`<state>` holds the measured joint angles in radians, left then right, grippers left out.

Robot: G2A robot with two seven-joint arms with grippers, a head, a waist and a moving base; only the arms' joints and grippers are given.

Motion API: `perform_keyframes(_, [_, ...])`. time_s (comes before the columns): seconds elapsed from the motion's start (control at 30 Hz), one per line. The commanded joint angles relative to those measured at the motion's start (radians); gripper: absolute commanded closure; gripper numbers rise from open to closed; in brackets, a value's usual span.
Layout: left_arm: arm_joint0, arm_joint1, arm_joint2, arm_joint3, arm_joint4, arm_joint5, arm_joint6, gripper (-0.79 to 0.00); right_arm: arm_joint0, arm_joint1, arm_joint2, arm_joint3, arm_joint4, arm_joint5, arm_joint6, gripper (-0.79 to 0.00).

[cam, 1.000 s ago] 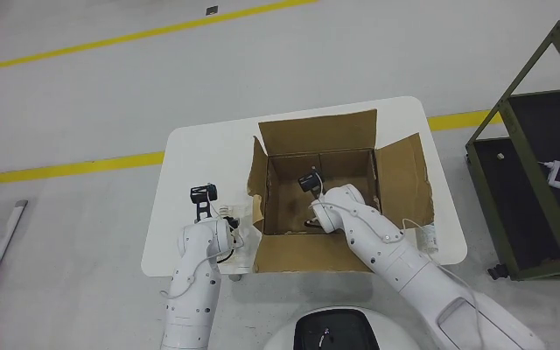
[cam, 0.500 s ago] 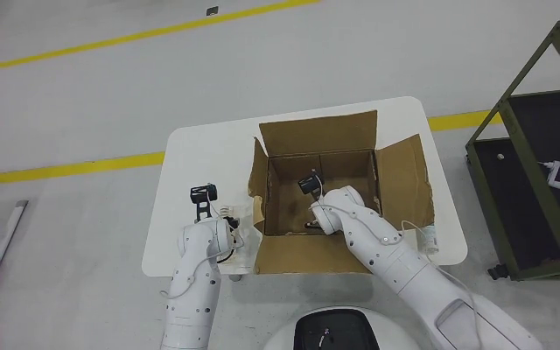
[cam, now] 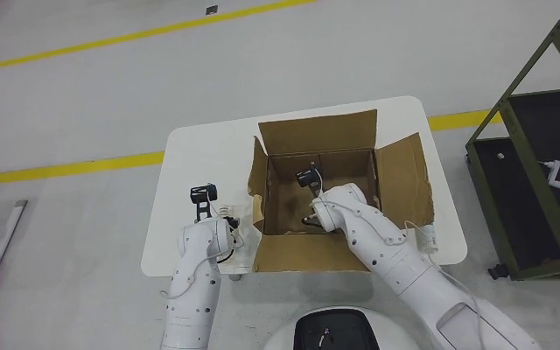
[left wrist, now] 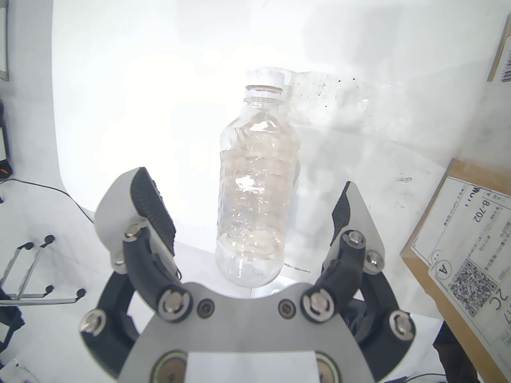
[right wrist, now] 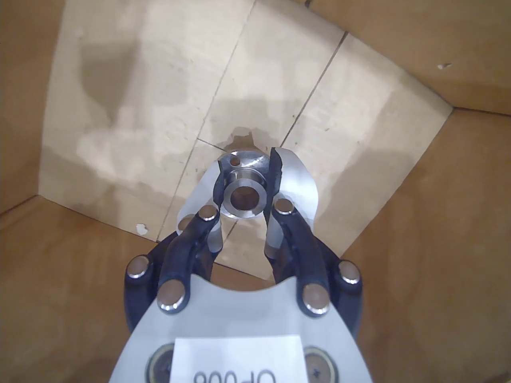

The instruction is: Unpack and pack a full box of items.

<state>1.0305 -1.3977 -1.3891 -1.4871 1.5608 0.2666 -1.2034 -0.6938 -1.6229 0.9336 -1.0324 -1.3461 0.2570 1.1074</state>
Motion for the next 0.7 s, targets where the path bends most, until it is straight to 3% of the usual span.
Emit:
perform_keyframes(0.0, [0.000, 0.000, 0.000, 0.000, 0.000, 0.000, 0.000, -0.785, -0.005, -0.001, 0.007, -0.013, 0.009, 0.001, -0.021, 0.000])
perform_keyframes(0.27, [0.000, 0.000, 0.000, 0.000, 0.000, 0.000, 0.000, -0.785, -0.022, -0.003, 0.051, -0.051, 0.062, 0.018, -0.102, 0.000])
perform_keyframes(0.4, [0.000, 0.000, 0.000, 0.000, 0.000, 0.000, 0.000, -0.785, -0.069, 0.008, 0.130, -0.146, 0.146, 0.006, -0.150, 0.000])
perform_keyframes(0.67, [0.000, 0.000, 0.000, 0.000, 0.000, 0.000, 0.000, -0.785, -0.260, 0.045, 0.385, -0.412, 0.520, -0.189, -0.214, 0.000])
